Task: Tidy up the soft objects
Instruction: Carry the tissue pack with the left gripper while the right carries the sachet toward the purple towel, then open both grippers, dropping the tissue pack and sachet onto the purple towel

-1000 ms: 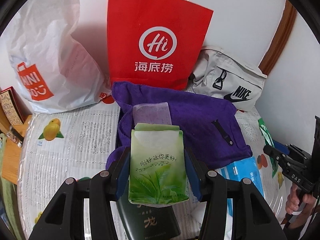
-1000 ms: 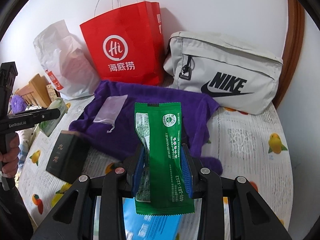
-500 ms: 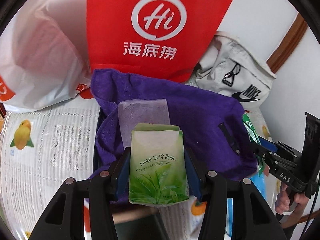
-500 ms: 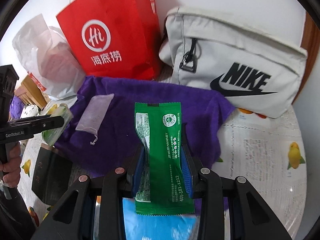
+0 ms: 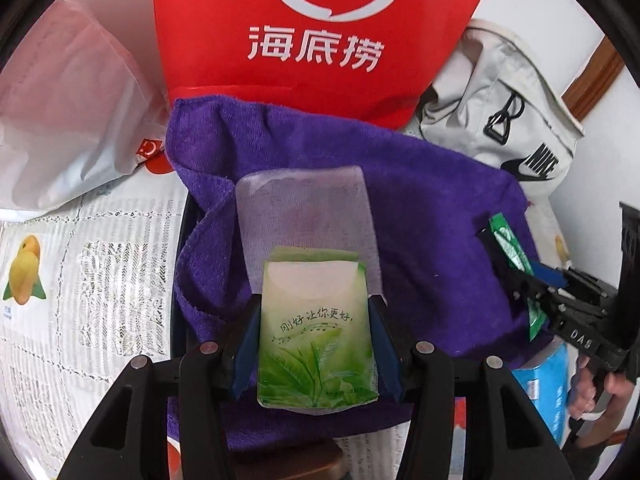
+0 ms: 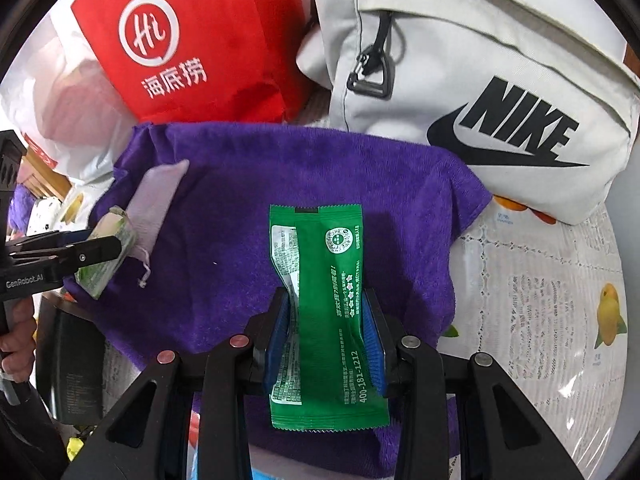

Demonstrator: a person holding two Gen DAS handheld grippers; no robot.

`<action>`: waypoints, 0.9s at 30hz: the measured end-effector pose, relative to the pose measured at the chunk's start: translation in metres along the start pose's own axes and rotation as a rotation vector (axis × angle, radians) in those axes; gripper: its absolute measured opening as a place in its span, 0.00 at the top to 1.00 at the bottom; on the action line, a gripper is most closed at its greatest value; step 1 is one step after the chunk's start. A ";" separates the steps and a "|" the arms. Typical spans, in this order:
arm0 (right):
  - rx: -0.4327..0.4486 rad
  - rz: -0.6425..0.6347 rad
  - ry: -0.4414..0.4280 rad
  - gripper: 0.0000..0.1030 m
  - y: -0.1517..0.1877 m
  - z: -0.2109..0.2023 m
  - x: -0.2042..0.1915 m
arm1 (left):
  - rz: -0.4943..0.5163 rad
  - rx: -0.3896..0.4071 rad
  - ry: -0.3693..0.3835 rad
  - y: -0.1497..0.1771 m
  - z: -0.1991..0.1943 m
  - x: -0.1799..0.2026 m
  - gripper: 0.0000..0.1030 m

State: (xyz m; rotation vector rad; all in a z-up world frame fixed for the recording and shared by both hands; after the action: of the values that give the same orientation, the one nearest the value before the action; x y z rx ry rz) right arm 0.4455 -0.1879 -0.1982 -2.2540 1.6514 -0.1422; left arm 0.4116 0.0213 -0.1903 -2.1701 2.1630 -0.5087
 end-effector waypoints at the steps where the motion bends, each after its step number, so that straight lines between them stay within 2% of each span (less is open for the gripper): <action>1: -0.006 0.000 -0.001 0.66 0.000 0.001 0.000 | 0.002 0.001 -0.008 0.000 0.001 -0.002 0.52; 5: -0.030 -0.003 0.007 0.63 -0.002 0.005 0.000 | -0.010 -0.007 0.007 0.001 0.003 -0.006 0.52; 7: -0.037 -0.012 0.006 0.60 -0.002 0.006 -0.003 | 0.004 -0.013 0.005 0.002 0.003 -0.004 0.48; 9: -0.038 -0.033 -0.003 0.47 -0.002 0.007 -0.009 | 0.020 -0.029 0.009 0.002 0.005 -0.001 0.41; 11: -0.029 -0.056 0.008 0.37 -0.002 0.004 -0.013 | 0.018 -0.030 0.014 0.003 0.004 0.001 0.39; 17: 0.010 -0.058 0.034 0.36 0.003 -0.016 -0.014 | -0.004 -0.005 0.019 0.009 -0.014 -0.002 0.39; 21: 0.071 -0.041 0.028 0.36 0.013 -0.042 -0.015 | 0.024 0.099 0.003 0.020 -0.047 0.001 0.39; 27: 0.146 -0.033 0.008 0.36 0.039 -0.084 -0.028 | 0.041 0.189 -0.006 0.048 -0.090 0.009 0.39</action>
State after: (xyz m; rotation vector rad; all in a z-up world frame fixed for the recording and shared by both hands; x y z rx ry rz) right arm 0.3779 -0.1899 -0.1295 -2.1743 1.5549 -0.2716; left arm 0.3424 0.0294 -0.1156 -2.0228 2.0577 -0.6736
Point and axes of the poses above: each gripper's, at about its wrist camera, not at the fingertips, and z roughly the way its jaws point, x to its right, y to its underside, the point moved 8 cm from there along z, roughly the way its jaws point, and after that the axes turned 11 degrees about -x, right-handed, at the moved point
